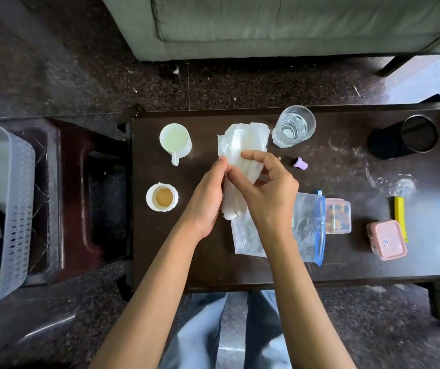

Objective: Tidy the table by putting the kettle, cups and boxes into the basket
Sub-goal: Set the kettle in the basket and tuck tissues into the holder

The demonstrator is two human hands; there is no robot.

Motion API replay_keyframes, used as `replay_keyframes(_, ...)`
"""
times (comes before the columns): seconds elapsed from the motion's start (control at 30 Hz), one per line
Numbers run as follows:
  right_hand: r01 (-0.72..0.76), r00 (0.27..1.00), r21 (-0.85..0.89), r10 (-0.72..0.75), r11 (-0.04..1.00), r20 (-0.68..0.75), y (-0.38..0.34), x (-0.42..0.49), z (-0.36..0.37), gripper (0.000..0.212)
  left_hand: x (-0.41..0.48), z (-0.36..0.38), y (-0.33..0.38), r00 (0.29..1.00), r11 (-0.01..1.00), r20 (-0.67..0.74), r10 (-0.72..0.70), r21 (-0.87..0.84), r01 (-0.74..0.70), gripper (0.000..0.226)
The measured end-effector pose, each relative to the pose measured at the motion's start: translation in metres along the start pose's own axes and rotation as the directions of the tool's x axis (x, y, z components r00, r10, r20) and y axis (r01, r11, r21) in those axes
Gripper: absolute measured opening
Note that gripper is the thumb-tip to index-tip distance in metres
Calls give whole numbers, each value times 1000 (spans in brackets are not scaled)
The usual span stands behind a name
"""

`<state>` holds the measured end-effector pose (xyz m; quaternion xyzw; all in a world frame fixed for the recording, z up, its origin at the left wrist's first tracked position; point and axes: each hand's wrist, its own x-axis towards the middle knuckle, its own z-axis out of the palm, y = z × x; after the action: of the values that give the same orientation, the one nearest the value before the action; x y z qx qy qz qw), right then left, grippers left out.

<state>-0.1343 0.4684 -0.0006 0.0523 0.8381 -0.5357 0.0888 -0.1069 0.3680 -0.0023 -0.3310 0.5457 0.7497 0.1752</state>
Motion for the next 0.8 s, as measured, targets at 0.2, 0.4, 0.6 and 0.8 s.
replay_keyframes(0.2,-54,998,29,53,998,43,3,8,-5,21,3,7,1,1000,1000,-9,-16,26,17,40)
replay_keyframes(0.4,-157,987,205,145,966,73,23,23,-31,4,12,19,-6,994,979,-84,-71,-197,53,35)
replay_keyframes(0.6,-391,919,478,309,787,243,41,42,-77,20,22,35,-11,990,953,-101,-103,-296,69,32)
replay_keyframes(0.8,-418,906,531,300,737,297,58,56,-113,28,29,63,-16,987,944,-122,-110,-324,65,36)
